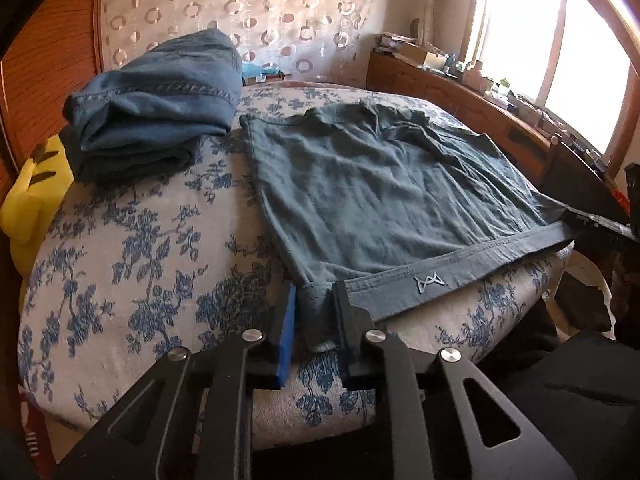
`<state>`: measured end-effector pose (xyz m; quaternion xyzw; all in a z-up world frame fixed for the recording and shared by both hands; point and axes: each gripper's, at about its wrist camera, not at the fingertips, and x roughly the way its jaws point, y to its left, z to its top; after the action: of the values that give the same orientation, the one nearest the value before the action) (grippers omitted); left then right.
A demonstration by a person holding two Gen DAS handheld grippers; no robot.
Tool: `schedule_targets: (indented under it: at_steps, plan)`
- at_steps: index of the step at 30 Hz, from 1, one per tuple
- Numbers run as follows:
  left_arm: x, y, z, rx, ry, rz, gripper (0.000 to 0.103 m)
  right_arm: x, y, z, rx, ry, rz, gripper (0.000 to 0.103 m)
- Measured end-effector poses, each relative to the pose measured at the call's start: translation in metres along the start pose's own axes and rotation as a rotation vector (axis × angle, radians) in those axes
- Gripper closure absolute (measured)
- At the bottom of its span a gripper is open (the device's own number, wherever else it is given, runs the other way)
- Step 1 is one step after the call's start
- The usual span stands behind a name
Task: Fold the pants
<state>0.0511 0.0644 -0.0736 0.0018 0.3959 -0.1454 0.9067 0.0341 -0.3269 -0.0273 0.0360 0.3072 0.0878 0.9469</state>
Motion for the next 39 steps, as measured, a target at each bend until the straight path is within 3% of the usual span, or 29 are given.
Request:
schedule_targets:
  at_steps: [9,17,24,32,39]
  plan:
    - [0.003,0.002,0.031,0.025,-0.046,0.015,0.089,0.005,0.010,0.030,-0.038,-0.114,-0.001,0.096]
    - [0.018,0.009,0.070,0.044,-0.070,0.030,0.091,0.036,0.010,0.062,-0.099,-0.138,-0.029,0.096]
    - [0.031,0.010,0.156,0.088,-0.130,0.050,0.092,0.066,0.017,0.131,-0.172,-0.171,-0.046,0.097]
    - [0.023,0.023,0.268,0.070,-0.238,0.087,0.093,0.070,0.037,0.232,-0.232,-0.307,-0.089,0.097]
    - [0.003,0.039,0.335,0.063,-0.328,0.097,0.093,0.050,0.036,0.270,-0.217,-0.419,-0.087,0.097]
